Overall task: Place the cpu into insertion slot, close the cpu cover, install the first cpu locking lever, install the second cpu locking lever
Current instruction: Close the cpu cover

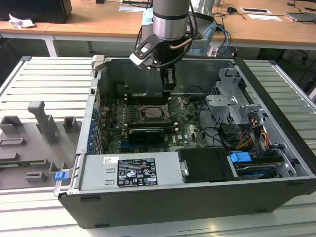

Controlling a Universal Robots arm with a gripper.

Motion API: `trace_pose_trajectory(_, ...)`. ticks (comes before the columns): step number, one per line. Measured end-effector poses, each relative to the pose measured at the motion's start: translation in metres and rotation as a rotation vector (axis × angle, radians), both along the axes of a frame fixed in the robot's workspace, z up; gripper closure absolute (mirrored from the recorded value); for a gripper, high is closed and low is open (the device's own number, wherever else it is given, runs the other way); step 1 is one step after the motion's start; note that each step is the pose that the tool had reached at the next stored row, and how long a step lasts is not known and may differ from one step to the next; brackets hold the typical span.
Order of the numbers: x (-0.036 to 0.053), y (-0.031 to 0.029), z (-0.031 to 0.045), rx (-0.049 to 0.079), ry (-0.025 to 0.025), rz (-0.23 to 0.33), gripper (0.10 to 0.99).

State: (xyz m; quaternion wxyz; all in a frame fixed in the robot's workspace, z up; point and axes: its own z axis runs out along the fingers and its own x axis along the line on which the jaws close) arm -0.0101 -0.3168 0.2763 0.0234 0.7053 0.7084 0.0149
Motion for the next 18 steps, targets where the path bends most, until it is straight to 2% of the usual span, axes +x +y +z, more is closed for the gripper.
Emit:
trace_pose_trajectory(2,0.0093,0.0000,0.0000,0.000,0.0000,0.000,0.980)
trace_pose_trajectory(5,0.0164,0.0000,0.0000,0.000,0.0000,0.000,0.980)
trace_pose_trajectory(6,0.0222,0.0000,-0.0001,0.000,0.0000,0.000,0.980)
trace_pose_trajectory(12,0.0355,0.0000,-0.0025,0.000,0.0000,0.000,0.980)
trace_pose_trajectory(15,0.0470,0.0000,-0.0031,0.000,0.0000,0.000,0.980)
trace_pose_trajectory(18,0.0517,0.0001,-0.0035,0.000,0.0000,0.000,0.980)
